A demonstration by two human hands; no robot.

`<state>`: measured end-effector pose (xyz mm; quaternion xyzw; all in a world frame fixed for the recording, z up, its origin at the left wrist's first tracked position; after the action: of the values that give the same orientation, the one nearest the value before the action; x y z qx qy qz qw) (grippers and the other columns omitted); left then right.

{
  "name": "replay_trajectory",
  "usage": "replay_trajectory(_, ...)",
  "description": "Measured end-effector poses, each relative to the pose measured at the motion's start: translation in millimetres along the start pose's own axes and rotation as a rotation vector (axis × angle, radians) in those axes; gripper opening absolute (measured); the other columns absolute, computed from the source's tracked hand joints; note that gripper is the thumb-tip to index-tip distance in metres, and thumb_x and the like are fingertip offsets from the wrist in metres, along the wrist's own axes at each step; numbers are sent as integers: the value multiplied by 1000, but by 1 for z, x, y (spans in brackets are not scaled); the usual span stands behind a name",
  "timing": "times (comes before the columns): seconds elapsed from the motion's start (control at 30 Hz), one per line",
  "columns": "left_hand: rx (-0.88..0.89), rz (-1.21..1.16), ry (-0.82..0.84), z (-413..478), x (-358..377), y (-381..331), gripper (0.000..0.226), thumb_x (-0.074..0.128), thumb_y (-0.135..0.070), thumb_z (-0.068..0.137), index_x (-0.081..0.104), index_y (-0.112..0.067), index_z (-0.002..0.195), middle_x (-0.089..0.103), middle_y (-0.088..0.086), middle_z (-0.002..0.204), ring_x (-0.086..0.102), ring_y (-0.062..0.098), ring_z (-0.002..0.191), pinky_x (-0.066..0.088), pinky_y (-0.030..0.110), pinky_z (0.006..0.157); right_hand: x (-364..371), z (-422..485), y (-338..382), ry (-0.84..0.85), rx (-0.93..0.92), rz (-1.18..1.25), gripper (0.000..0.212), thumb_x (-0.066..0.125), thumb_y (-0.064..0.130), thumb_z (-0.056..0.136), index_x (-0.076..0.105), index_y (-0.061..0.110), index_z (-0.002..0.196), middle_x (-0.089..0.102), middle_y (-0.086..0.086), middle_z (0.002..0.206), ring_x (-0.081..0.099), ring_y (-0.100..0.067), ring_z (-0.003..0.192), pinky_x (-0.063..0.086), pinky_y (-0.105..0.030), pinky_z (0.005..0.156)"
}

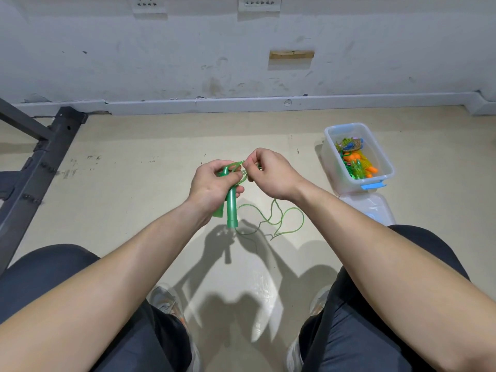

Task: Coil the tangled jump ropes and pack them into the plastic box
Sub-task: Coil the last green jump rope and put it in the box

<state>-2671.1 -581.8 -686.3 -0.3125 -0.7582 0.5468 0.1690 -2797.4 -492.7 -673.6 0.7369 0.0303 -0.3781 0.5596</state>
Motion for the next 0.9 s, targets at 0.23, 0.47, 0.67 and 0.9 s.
replay_trajectory(0.23,-56,95,117,4,-4,-3,16,66,-3,93,67,4,107,71,11,89,69,20,65,60,34,73,-1,0,-2,20,-18,-17,12,52,23,101,58,19,92,68,10,77,55,9,62,38,-8,58)
replay_trajectory(0.47,-111,-143,169,-1,-4,-1,14,66,-2,93,72,-5,106,71,11,95,71,25,75,61,35,77,-7,-1,-3,45,-76,-167,14,49,20,101,61,16,95,70,10,79,59,3,73,39,-10,59)
replay_trajectory(0.67,-281,-261,300,0,-8,2,21,61,-2,96,72,-9,113,73,7,105,73,29,96,59,36,85,-5,-2,-2,72,-41,-135,15,49,18,101,61,16,92,71,7,77,66,-4,69,45,-13,57)
replay_trajectory(0.9,-349,-261,462,3,-9,3,23,53,-10,101,70,-11,117,67,7,119,66,26,117,54,35,86,-9,-3,-2,150,-26,-168,16,46,21,103,58,16,93,70,8,80,62,-5,75,39,-13,57)
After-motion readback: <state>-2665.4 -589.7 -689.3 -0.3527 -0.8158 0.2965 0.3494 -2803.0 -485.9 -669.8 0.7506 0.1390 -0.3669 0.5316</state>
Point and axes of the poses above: each hand's wrist, its own z-axis towards the middle knuckle, its own x-axis out of the palm, y = z × x, the point moved 2 cm from there along z, towards the middle knuckle
